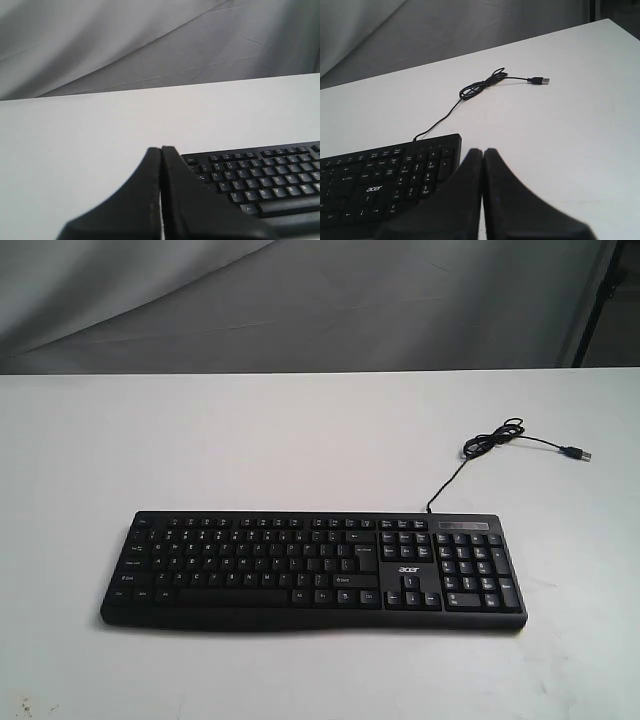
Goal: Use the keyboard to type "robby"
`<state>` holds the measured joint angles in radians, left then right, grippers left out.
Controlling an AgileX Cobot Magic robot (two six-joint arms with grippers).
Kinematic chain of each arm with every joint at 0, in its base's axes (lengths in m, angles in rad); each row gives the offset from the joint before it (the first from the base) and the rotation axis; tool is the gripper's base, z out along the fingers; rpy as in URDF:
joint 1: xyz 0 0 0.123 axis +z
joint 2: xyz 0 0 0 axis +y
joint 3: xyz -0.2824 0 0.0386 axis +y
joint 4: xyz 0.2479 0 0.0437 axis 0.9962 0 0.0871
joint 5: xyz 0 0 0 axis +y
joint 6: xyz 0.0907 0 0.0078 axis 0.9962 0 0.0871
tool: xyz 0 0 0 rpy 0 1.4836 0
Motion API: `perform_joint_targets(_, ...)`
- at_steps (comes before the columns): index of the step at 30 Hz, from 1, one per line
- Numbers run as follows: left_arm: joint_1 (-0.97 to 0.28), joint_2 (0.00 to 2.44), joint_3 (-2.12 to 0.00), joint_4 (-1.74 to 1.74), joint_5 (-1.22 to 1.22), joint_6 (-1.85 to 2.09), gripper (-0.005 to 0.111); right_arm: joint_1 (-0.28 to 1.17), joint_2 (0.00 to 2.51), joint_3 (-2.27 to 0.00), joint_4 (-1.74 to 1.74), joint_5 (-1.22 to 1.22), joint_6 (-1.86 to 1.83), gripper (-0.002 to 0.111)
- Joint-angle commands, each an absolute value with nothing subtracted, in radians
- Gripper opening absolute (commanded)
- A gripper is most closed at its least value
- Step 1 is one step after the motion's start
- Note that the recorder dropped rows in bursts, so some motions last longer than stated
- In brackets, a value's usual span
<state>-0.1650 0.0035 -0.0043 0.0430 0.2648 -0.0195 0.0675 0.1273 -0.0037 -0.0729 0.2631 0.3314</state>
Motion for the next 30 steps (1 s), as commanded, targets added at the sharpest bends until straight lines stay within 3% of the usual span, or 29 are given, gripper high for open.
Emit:
perform_joint_targets(1,-0.171,0.0,0.0,0.048,0.258,-0.022,0.0,0.06,0.121,0.0,-0.067,0.267,0.321,0.0)
perform_joint_targets(19,-0.171,0.0,0.0,0.048,0.258,-0.022,0.0,0.06,0.121,0.0,-0.065,0.281,0.321,0.0)
perform_joint_targets(30,-0.171,0.0,0.0,0.048,0.258,-0.022,0.0,0.06,0.15,-0.297,-0.056,0.366,0.321,0.0)
